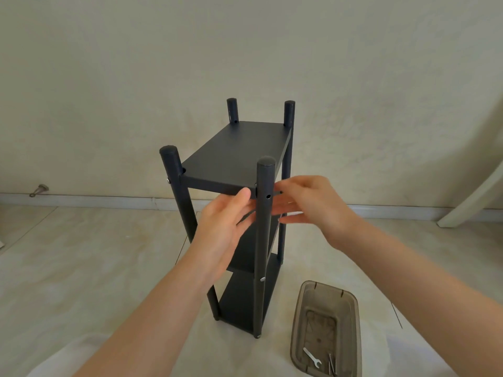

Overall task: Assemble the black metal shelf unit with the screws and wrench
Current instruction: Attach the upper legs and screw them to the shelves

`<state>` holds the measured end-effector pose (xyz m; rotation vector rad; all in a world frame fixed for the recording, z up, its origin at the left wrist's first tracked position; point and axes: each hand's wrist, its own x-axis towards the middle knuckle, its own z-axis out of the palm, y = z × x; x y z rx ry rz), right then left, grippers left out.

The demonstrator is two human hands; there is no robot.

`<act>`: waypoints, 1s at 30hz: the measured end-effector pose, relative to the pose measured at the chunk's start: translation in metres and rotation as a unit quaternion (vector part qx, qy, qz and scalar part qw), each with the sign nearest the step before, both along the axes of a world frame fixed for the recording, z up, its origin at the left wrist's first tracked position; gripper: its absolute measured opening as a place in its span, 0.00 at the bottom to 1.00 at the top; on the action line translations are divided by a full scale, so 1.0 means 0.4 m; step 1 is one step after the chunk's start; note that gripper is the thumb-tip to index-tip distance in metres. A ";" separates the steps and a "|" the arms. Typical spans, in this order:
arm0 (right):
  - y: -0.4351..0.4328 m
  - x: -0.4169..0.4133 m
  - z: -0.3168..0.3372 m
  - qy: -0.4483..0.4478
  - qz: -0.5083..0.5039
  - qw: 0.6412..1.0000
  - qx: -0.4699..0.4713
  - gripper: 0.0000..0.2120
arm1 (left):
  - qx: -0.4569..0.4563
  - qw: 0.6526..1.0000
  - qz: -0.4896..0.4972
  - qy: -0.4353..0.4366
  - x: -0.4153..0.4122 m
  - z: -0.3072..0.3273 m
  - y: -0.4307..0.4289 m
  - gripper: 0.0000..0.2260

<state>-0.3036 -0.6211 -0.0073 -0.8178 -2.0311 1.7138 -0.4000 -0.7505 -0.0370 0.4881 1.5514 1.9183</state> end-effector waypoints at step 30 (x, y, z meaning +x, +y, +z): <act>-0.021 -0.048 0.023 0.008 0.013 0.992 -0.122 0.14 | 0.090 0.993 -0.071 -0.034 0.000 -0.025 0.020 0.20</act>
